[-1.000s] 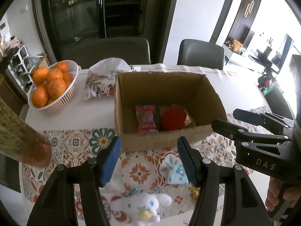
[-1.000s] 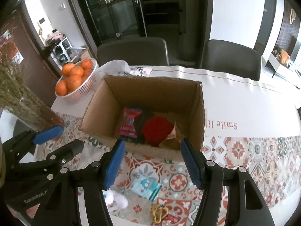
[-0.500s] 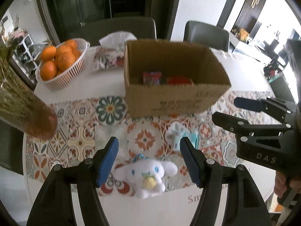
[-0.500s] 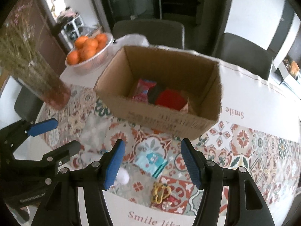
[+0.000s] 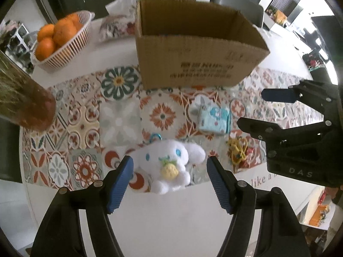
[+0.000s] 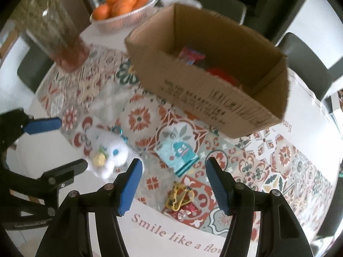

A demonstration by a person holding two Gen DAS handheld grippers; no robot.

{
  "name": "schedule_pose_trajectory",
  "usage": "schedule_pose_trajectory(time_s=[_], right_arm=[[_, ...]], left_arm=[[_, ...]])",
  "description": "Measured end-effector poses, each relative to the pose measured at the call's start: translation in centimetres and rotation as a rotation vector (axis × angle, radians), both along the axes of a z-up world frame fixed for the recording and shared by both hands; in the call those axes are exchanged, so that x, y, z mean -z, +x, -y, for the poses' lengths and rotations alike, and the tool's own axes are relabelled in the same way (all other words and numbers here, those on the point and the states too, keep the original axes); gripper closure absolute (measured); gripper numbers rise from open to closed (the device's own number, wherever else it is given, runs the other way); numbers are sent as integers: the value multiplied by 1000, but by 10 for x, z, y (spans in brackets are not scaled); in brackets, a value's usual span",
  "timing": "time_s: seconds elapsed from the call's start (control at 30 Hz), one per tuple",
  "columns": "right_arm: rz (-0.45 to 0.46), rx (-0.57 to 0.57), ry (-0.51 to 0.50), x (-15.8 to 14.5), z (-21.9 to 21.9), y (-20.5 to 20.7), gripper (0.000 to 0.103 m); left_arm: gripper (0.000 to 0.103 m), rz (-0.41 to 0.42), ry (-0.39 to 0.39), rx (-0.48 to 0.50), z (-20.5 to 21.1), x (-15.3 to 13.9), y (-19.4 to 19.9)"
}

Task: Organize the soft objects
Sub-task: 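Withdraw both tools and move the left tool toward the white plush bunny, then grasp the white plush bunny with the left tool while the right tool grasps the teal tissue packet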

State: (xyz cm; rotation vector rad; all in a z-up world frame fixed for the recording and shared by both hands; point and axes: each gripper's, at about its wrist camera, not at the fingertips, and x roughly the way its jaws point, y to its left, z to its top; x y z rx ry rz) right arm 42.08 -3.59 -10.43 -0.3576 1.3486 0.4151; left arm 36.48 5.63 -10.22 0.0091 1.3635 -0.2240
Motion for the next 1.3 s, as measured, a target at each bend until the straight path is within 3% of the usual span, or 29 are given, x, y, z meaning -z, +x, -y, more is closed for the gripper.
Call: schedule_pose_trajectory(time_s=[0.17,0.57,0.87,1.3], right_arm=[[-85,-71,-48,23,-8,2,36],[-172,-191,-156,64,-20,11,34],[-195,-247,-215,95,-23,17,34],[-199,-330,-250,134,-31,26,34]], left_arm=[[33,-78,1,9,2,18,-1],[33,-247,-6,6,3,64,6],[33,-346,-20,-29,2,99,8],[33,-413,-60,-78,7,135,15]])
